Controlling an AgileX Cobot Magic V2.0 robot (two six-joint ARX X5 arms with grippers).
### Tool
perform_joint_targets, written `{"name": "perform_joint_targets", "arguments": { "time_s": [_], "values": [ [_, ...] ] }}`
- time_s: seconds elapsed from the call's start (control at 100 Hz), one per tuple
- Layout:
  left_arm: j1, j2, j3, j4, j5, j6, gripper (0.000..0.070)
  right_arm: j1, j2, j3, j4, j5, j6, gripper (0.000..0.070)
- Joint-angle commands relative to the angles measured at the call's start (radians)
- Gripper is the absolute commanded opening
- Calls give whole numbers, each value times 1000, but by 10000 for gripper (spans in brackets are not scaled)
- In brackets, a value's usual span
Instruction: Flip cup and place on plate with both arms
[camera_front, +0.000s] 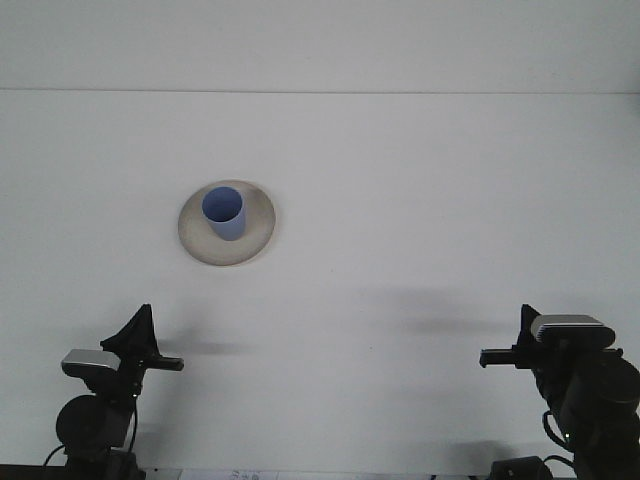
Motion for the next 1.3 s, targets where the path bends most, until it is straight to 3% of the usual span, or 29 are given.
{"name": "perform_joint_targets", "arguments": {
  "time_s": [0.0, 0.89, 1.29],
  "values": [
    [0, -2, -19, 17, 5, -23, 13, 2, 2, 11, 11, 0, 10, 0],
    [0, -2, -19, 15, 5, -32, 13, 2, -24, -12, 28, 6, 10, 0],
    [0, -2, -19, 15, 5, -32, 13, -19, -340, -401, 405, -1, 6, 0]
  ]
}}
